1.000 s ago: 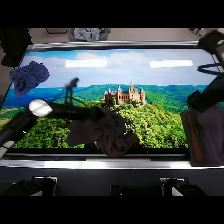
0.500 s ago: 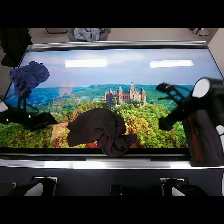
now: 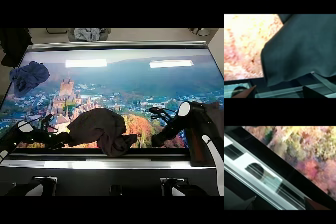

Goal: Fold the shirts.

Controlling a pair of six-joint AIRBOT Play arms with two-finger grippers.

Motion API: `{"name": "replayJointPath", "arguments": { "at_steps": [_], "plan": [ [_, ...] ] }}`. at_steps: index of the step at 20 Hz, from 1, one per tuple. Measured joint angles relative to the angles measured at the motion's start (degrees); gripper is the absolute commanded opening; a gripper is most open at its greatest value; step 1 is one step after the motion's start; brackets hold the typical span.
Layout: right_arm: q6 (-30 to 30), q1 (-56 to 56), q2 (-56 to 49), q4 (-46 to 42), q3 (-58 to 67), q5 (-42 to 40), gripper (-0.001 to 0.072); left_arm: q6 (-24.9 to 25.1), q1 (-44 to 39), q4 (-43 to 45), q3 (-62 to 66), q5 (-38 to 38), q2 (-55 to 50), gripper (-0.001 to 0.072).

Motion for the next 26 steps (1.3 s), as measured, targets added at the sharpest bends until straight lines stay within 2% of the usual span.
{"name": "replayJointPath", "arguments": {
  "at_steps": [2, 3, 4, 6, 7, 13, 14, 15, 16, 17, 22, 26],
  "plan": [
    [0.1, 0.0, -0.4, 2.5, -0.4, -2.1, 0.0714, -0.6, -2.3, -1.4, -0.6, 2.5, -1.2, 0.0688],
    [0.4, 0.0, -1.0, 3.6, -0.5, -3.2, 0.0714, -1.1, -3.3, -2.3, -0.6, 3.2, -1.9, 0.0537],
    [0.9, 0.0, -1.8, 4.9, -0.6, -4.4, 0.0714, -1.9, -4.3, -2.9, -0.8, 4.5, -2.6, 0.0305],
    [1.8, 0.0, -4.0, 8.6, -0.8, -6.4, 0.0714, -3.2, -5.4, -2.6, -1.0, 7.0, -3.6, 0.0101],
    [1.9, 0.0, -5.1, 11.3, -0.8, -7.5, 0.0714, -3.9, -5.6, -2.8, -1.0, 8.5, -3.9, 0.0035],
    [4.9, 5.2, -11.7, 18.4, -0.9, -15.5, 0.0708, -5.0, -6.4, -3.0, -0.8, 10.8, -3.0, 0.0031],
    [5.6, 6.5, -12.8, 18.9, -0.9, -16.7, 0.0658, -4.9, -6.4, -3.1, -0.8, 10.9, -2.4, 0.0031],
    [6.3, 7.8, -13.8, 19.7, -0.8, -17.4, 0.0441, -4.8, -6.4, -3.1, -0.7, 10.9, -1.7, 0.0031],
    [6.9, 9.2, -14.9, 20.2, -0.8, -18.6, 0.0093, -4.6, -6.4, -3.1, -0.7, 10.9, -1.0, 0.0031],
    [7.5, 10.3, -15.7, 19.9, -0.9, -20.1, 0.0039, -4.3, -6.4, -3.2, -0.7, 11.0, -0.3, 0.0028],
    [6.0, 10.9, -13.0, 16.5, 3.3, -22.8, 0.0038, 0.7, -5.9, -2.3, 6.7, 11.8, 8.0, 0.0027],
    [3.0, 6.2, -1.3, 6.6, 17.7, -23.4, 0.0039, 2.8, -1.3, 1.9, 27.3, 15.6, 17.9, 0.0027]
  ]
}}
